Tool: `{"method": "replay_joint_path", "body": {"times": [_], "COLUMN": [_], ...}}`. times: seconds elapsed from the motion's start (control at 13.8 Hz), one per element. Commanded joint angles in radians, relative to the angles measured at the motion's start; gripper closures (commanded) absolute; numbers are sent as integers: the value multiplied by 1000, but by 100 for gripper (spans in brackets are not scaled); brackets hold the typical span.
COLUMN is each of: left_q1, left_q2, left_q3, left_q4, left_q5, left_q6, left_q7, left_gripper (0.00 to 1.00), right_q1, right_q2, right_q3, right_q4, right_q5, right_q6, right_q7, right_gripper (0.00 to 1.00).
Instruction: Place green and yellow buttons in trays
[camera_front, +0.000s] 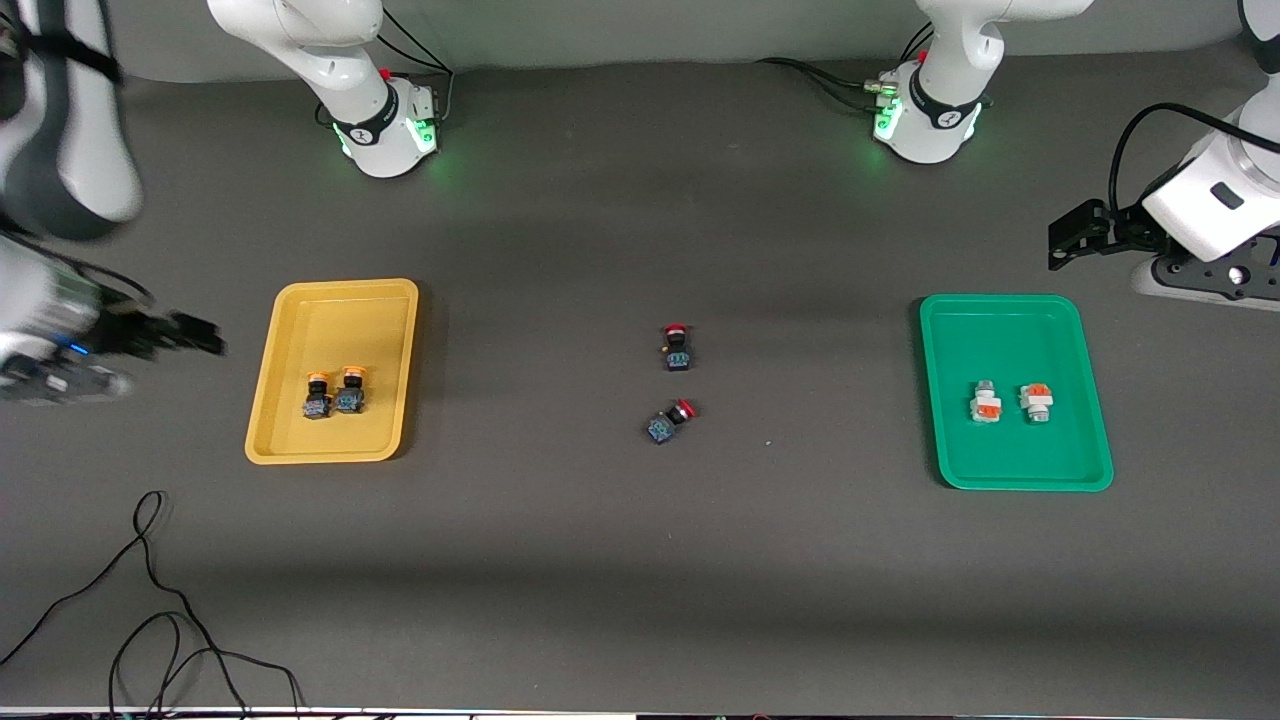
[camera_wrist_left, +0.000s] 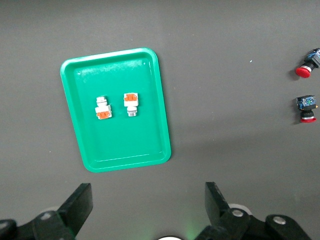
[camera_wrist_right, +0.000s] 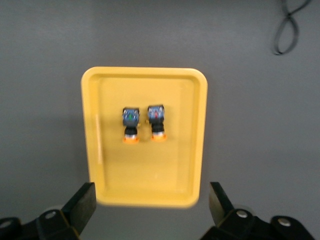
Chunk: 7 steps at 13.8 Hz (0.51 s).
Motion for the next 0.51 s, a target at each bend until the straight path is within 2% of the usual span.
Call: {"method": "replay_joint_path", "body": {"times": [0.0,0.22,0.43], "left_q1": [2,2,-1], "left_q2": [-20,-20,-19], "left_q3": [-5,-5,-5], "left_q4": [-21,-22,-22], "left_q5": [5,5,5], "left_q6": [14,14,12], "left_q7": [-21,-18,-21], "left_gripper": [0,0,0], "right_q1": [5,5,27], "right_q2": [18,14,17], "right_q3": [-56,-66,-60], "right_q4": [214,331,319], "right_q5": [20,11,9], "right_q6": [-223,-361,-380], "right_q7": [-21,22,129], "right_gripper": [0,0,0]}}
